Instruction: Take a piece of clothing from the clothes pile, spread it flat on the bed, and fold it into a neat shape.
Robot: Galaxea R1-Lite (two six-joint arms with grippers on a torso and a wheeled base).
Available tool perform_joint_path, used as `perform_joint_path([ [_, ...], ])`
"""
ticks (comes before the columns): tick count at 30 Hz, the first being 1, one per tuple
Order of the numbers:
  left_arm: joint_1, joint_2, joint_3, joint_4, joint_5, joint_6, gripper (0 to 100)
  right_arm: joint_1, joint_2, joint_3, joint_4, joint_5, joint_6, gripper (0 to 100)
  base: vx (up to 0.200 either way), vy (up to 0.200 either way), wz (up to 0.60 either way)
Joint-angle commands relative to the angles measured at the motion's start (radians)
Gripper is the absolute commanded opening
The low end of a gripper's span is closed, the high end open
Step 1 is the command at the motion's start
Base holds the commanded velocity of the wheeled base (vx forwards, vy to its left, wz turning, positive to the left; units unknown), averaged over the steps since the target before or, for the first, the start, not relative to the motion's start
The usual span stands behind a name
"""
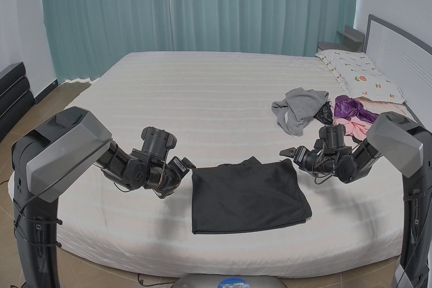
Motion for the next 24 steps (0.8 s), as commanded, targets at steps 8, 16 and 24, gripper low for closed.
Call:
perform_joint_path([
  [8,-0.003,0.001,0.000,-0.001,0.001,0.001,100,0.006,0.157,-0.157,-0.018,-0.052,0.053,100,0.000,0.000,0.00],
  [16,-0.003,0.003,0.000,-0.001,0.001,0.001,100,0.008,0.160,-0.152,-0.031,-0.057,0.053,0,0.000,0.000,0.00],
  [24,-0.003,0.003,0.000,-0.001,0.001,0.003,100,-0.008,0.160,-0.163,-0.037,-0.069,0.055,0,0.000,0.000,0.00],
])
